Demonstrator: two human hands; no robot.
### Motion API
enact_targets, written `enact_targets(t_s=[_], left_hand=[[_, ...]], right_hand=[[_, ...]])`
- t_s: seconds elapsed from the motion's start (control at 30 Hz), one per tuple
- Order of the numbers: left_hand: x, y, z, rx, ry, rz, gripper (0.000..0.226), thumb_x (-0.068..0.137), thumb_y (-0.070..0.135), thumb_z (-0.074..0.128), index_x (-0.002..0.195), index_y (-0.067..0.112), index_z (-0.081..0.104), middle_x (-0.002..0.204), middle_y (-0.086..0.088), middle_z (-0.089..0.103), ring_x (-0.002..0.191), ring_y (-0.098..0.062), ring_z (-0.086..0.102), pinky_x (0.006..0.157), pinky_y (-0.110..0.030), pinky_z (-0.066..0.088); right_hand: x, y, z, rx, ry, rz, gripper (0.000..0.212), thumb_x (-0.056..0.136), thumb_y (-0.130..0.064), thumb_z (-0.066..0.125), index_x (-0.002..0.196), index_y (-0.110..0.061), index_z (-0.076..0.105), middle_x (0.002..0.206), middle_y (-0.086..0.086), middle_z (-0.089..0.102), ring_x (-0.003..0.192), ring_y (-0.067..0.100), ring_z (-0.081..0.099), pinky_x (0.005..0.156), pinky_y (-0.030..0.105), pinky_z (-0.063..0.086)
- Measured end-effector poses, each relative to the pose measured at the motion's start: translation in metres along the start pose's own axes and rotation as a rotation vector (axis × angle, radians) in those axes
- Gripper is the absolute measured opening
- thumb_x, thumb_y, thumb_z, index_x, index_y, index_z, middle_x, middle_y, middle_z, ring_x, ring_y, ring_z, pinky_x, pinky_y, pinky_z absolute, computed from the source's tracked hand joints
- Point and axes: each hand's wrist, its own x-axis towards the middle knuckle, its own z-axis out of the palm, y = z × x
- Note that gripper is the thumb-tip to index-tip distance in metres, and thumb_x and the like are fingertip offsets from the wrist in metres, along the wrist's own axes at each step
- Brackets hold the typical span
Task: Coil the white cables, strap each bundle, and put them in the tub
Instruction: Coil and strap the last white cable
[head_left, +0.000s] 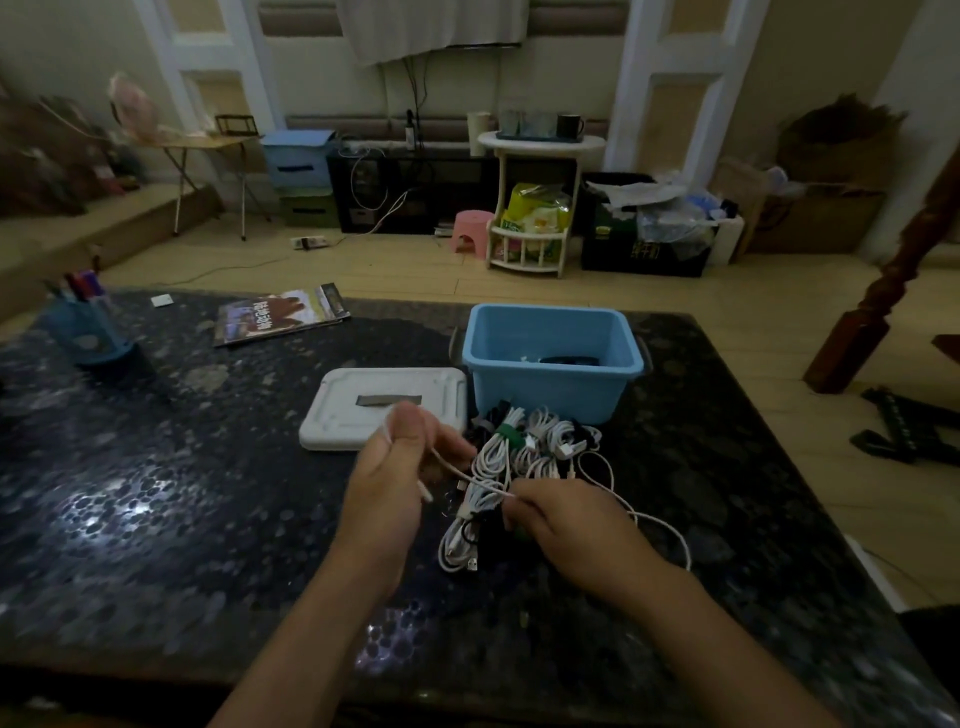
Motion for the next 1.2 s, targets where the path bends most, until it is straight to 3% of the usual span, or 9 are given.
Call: enact_targets(t_s=[0.1, 0.2, 0.4, 0.5, 0.6, 0.7, 0.83, 0.97, 1.2], left_hand=[[0.0, 0.008, 0.0, -0.183, -0.041, 0.036, 0.042, 0.095, 0.049, 0.037, 0.076, 0.012, 0.041, 0.055, -0.004, 0.04, 0.049, -0.021, 0.045, 0.056, -0.037, 0.049], [0.001, 0.01, -0.002, -0.171, 0.018, 0.066, 0.041, 0.099, 0.047, 0.037, 0.073, 0.016, 0.036, 0.056, 0.001, 0.028, 0.044, -0.011, 0.022, 0.039, -0.024, 0.023], [0.005, 0.009, -0.015, 0.366, 0.202, 0.192, 0.04, 0.096, 0.057, 0.032, 0.088, 0.019, 0.042, 0.073, 0.003, 0.05, 0.059, -0.006, 0.045, 0.056, -0.034, 0.038], [0.0, 0.006, -0.013, 0.48, 0.081, 0.157, 0.056, 0.086, 0.069, 0.028, 0.095, 0.015, 0.04, 0.084, -0.005, 0.054, 0.071, -0.01, 0.051, 0.065, -0.036, 0.045], [-0.003, 0.001, -0.014, 0.595, -0.115, 0.139, 0.074, 0.074, 0.093, 0.02, 0.093, 0.023, 0.036, 0.079, -0.002, 0.049, 0.061, 0.001, 0.046, 0.054, -0.019, 0.042], [-0.001, -0.003, -0.014, 0.762, -0.264, 0.116, 0.087, 0.055, 0.103, 0.032, 0.093, 0.025, 0.032, 0.076, 0.004, 0.045, 0.057, -0.001, 0.04, 0.052, -0.022, 0.039], [-0.002, -0.004, -0.007, 0.849, -0.347, 0.052, 0.067, 0.063, 0.067, 0.076, 0.091, 0.025, 0.032, 0.078, 0.003, 0.05, 0.061, -0.009, 0.045, 0.057, -0.032, 0.041], [-0.004, -0.008, 0.0, 0.812, -0.345, 0.108, 0.031, 0.095, 0.046, 0.054, 0.086, 0.027, 0.032, 0.074, 0.004, 0.052, 0.059, -0.003, 0.048, 0.061, -0.037, 0.043], [-0.006, -0.015, 0.012, 0.576, -0.315, 0.001, 0.022, 0.103, 0.034, 0.043, 0.085, 0.023, 0.047, 0.065, 0.016, 0.054, 0.061, 0.0, 0.046, 0.067, -0.032, 0.043]], right_hand=[[-0.001, 0.001, 0.005, 0.0, -0.073, -0.029, 0.024, 0.103, -0.04, 0.045, 0.096, -0.025, 0.063, 0.09, -0.001, 0.066, 0.089, 0.021, 0.061, 0.077, 0.037, 0.048], [-0.004, -0.004, 0.008, -0.053, -0.121, -0.087, 0.025, 0.103, -0.041, 0.045, 0.099, -0.024, 0.062, 0.097, -0.002, 0.067, 0.093, 0.021, 0.061, 0.077, 0.036, 0.047], [-0.016, -0.026, 0.0, 0.203, -0.043, -0.201, 0.004, 0.096, -0.032, 0.055, 0.093, -0.03, 0.056, 0.075, -0.007, 0.062, 0.069, 0.008, 0.057, 0.066, 0.032, 0.047], [-0.02, -0.038, -0.007, 0.374, 0.033, -0.228, 0.011, 0.097, -0.023, 0.054, 0.092, -0.03, 0.061, 0.079, -0.01, 0.063, 0.072, 0.005, 0.058, 0.064, 0.024, 0.046], [-0.022, -0.041, -0.012, 0.425, 0.107, -0.254, 0.015, 0.1, -0.023, 0.053, 0.095, -0.035, 0.062, 0.087, -0.014, 0.063, 0.082, 0.003, 0.06, 0.073, 0.028, 0.051], [-0.021, -0.035, -0.018, 0.458, 0.208, -0.235, 0.01, 0.098, -0.03, 0.053, 0.095, -0.034, 0.061, 0.084, -0.016, 0.064, 0.08, 0.005, 0.062, 0.073, 0.035, 0.053], [-0.02, -0.03, -0.026, 0.518, 0.253, -0.166, 0.012, 0.096, -0.023, 0.058, 0.095, -0.031, 0.068, 0.084, -0.006, 0.07, 0.076, 0.011, 0.066, 0.072, 0.042, 0.056], [-0.02, -0.032, -0.025, 0.516, 0.273, -0.182, 0.01, 0.093, -0.023, 0.061, 0.089, -0.028, 0.069, 0.069, 0.001, 0.065, 0.059, 0.015, 0.058, 0.059, 0.038, 0.05], [-0.016, -0.013, -0.037, 0.482, 0.264, -0.154, 0.004, 0.089, -0.031, 0.07, 0.087, -0.028, 0.07, 0.064, -0.004, 0.06, 0.058, 0.004, 0.053, 0.057, 0.024, 0.045]])
